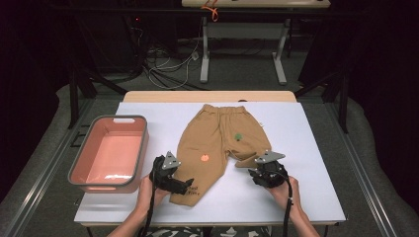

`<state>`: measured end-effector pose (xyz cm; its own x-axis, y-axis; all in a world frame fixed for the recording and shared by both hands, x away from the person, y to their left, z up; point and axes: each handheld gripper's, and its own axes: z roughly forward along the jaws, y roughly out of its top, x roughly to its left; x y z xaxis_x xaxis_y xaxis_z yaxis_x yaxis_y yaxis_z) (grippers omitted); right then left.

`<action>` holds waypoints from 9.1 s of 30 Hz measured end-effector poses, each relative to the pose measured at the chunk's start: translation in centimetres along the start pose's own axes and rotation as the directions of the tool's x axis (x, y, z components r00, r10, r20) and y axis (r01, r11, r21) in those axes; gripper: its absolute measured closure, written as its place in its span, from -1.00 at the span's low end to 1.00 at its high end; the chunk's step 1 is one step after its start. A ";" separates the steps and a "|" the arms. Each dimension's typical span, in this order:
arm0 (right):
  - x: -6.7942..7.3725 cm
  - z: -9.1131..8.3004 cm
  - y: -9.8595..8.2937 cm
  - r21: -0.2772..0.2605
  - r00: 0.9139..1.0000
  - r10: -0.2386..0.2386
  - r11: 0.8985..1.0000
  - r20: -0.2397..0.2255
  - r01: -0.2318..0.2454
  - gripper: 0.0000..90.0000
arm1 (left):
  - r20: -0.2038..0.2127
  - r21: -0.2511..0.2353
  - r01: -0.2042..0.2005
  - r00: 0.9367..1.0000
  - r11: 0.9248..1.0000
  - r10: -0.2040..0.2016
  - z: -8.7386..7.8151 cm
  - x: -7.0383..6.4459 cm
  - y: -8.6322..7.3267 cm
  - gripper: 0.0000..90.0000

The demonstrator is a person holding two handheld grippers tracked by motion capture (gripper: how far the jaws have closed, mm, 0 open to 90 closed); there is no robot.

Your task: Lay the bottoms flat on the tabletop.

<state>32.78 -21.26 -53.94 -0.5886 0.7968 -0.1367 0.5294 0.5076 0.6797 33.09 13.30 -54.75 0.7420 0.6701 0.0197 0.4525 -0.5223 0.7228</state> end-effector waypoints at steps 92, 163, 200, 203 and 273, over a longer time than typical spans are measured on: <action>0.7 -4.2 -0.8 0.112 0.993 -0.071 0.990 -0.092 0.081 0.39 | -0.004 0.008 -0.007 1.000 1.000 0.007 -0.1 0.1 0.0 -0.96; 0.2 -6.6 -3.0 0.118 0.970 0.020 0.993 -0.240 0.009 0.26 | -0.013 0.011 0.000 1.000 1.000 0.000 0.1 0.4 0.0 -0.95; -3.1 -4.9 -3.0 -0.005 0.987 0.145 0.989 -0.074 -0.145 -0.06 | -0.043 0.005 0.022 0.999 1.000 -0.022 0.7 1.2 0.3 -0.95; -3.5 -4.3 -2.8 -0.022 0.983 0.175 0.984 -0.056 -0.176 -0.06 | -0.052 0.005 0.018 0.999 1.000 -0.018 0.7 1.3 0.4 -0.94; -2.0 -3.0 1.9 -0.072 0.997 0.075 0.995 -0.008 -0.075 0.40 | -0.027 -0.038 0.095 0.995 0.995 -0.096 0.9 1.8 0.1 -0.33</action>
<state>33.11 -22.85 -50.16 -0.5519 0.8301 -0.0797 0.5272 0.4214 0.7379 34.93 14.00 -55.21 0.6811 0.7315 -0.0314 0.5023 -0.4357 0.7469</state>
